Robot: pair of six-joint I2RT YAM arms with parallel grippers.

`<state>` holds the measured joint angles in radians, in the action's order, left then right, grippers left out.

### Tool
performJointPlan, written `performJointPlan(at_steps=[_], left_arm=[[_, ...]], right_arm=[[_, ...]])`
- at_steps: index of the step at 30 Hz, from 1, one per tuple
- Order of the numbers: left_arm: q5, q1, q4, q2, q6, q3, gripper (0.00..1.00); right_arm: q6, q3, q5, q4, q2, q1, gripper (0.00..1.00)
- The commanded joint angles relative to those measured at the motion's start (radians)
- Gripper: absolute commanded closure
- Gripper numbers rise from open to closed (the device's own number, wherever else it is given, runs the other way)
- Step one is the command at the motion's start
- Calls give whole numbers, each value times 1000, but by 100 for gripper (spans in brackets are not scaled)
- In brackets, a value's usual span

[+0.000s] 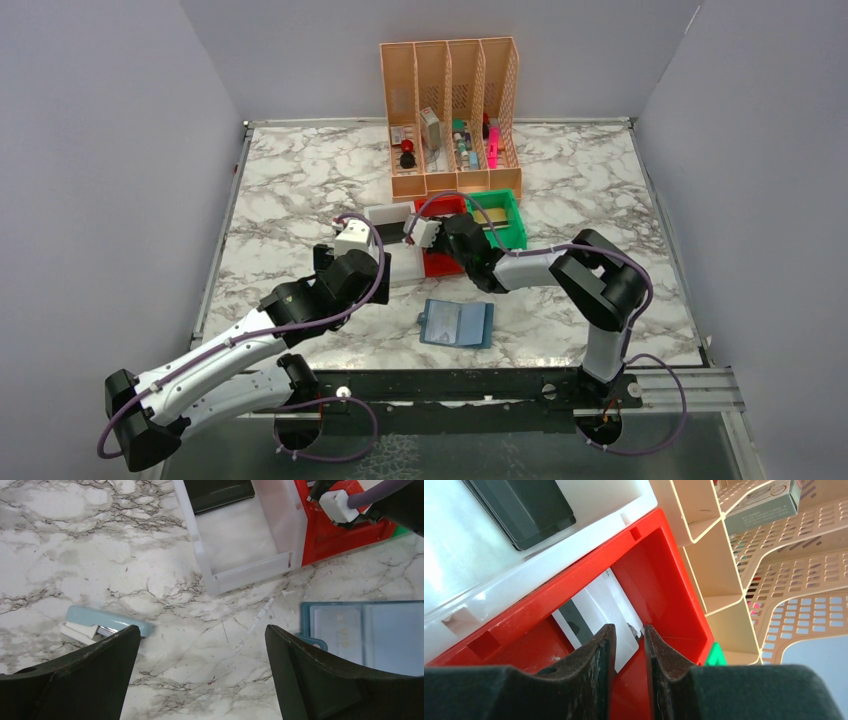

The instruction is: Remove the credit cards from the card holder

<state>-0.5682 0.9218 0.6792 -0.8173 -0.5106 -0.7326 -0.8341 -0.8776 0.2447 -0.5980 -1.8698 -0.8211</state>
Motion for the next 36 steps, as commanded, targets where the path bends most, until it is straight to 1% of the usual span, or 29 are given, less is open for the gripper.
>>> performJointPlan(at_steps=[1,4,5,7,8,9,10,12,14,17,20,23,28,36], left_arm=[[8,-5,-3,-2,14,-14,1],[8,-6,-1,-6,13,-14,1],[8,-6,-1,-7,13,-14,1],[8,-6,-3,-8,14,-14,1],[8,-6,-2,-9,14,-14,1],[9,-6,-3,-7,13,-14,1],[10,-6,-2,-7,14,-14,1],[11,-5,-2,-9,15,-15,1],[13,-6,-3,-11,15,-16,1],[18,-6,-3,-21,18,-18,1],[21,-5,-2,-24,17,-17,1],[21,-6,-1,-22,18,-16,1],[19,-6,-2,-19,16,-16,1],[20,-6,-2,-27,15,-17,1]], right_arm=[[108,9,-13,-38,76,4,68],[254,-3,-3,3,136,5,68],[335,-13,12,32,154,5,70],[517,-45,40,146,189,5,76],[628,-79,60,238,199,5,77],[724,-121,63,364,199,5,77],[789,-170,44,479,191,5,80],[895,-275,-44,727,142,5,86],[975,-319,-78,835,103,5,90],[1059,-319,-80,866,64,5,90],[1100,-337,-76,885,23,5,90],[1118,-369,-74,902,-28,5,90],[1151,-408,25,918,-92,5,90],[1174,-441,86,878,-152,13,89]])
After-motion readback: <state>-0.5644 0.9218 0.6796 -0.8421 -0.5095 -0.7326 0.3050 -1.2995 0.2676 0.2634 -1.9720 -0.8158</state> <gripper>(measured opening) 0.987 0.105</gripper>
